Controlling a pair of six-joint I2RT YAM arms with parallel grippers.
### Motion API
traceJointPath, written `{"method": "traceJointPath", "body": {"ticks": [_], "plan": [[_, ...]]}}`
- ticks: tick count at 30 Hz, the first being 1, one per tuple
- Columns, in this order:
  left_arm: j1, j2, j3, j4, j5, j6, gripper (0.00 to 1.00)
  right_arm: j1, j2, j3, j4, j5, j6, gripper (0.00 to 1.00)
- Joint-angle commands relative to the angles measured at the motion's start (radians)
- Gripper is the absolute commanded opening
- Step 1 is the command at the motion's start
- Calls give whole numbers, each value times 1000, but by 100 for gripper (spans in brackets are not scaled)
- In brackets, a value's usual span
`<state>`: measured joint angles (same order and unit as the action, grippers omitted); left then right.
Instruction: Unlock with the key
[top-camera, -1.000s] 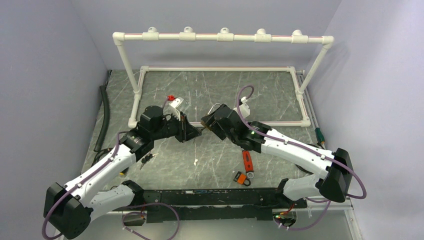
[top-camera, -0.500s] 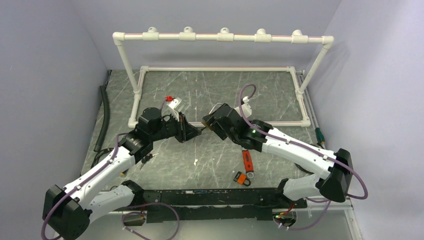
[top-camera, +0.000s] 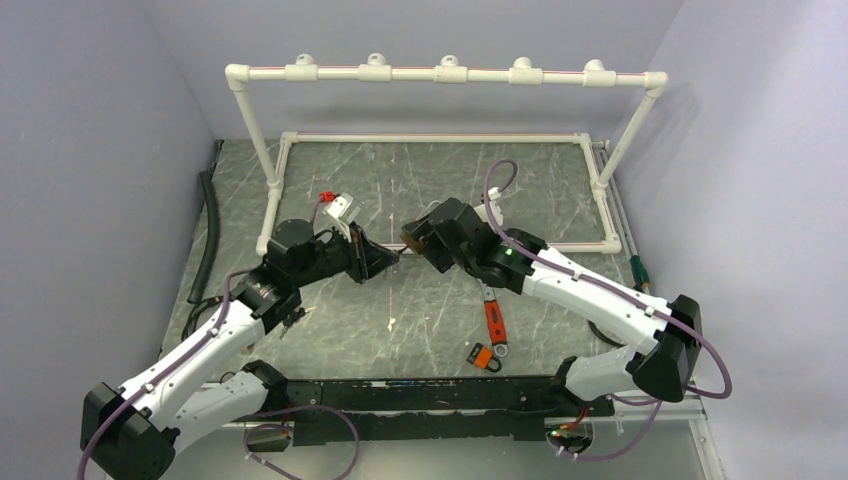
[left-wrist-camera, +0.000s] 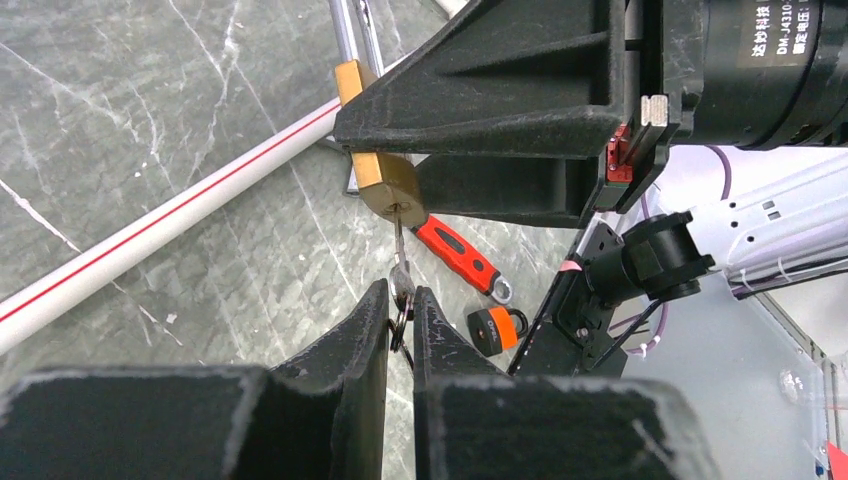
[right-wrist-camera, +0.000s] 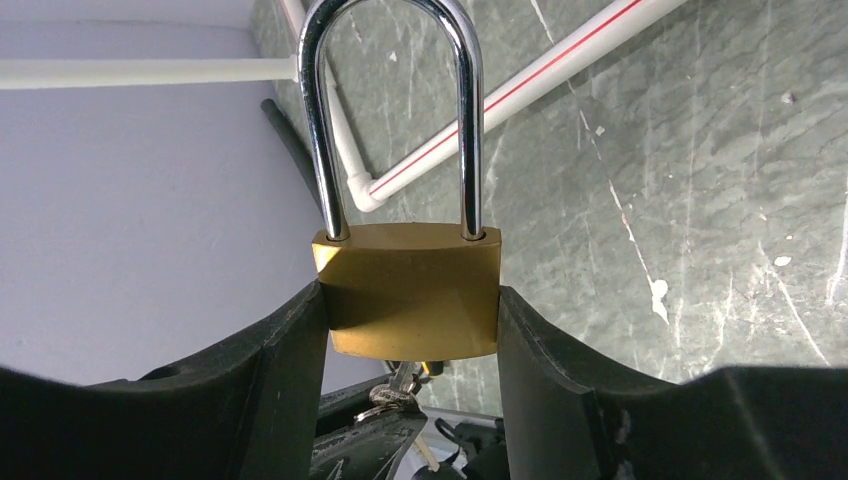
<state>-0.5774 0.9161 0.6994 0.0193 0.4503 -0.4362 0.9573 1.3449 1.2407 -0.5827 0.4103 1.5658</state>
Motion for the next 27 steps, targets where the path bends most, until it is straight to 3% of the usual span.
{"method": "traceJointPath", "body": {"ticks": [1, 12, 18, 27], "plan": [[11, -27, -12, 30, -28, -9, 0, -44, -12, 85, 23, 66, -1, 0], [11, -31, -45, 52, -18, -32, 0, -83, 56, 174, 10, 90, -13, 0], [10, -54, -51, 54, -54, -42, 0, -120, 155, 314, -148, 135, 9, 0], [10, -98, -37, 16, -79, 14, 0, -147, 103, 167, 49, -72, -51, 0]]}}
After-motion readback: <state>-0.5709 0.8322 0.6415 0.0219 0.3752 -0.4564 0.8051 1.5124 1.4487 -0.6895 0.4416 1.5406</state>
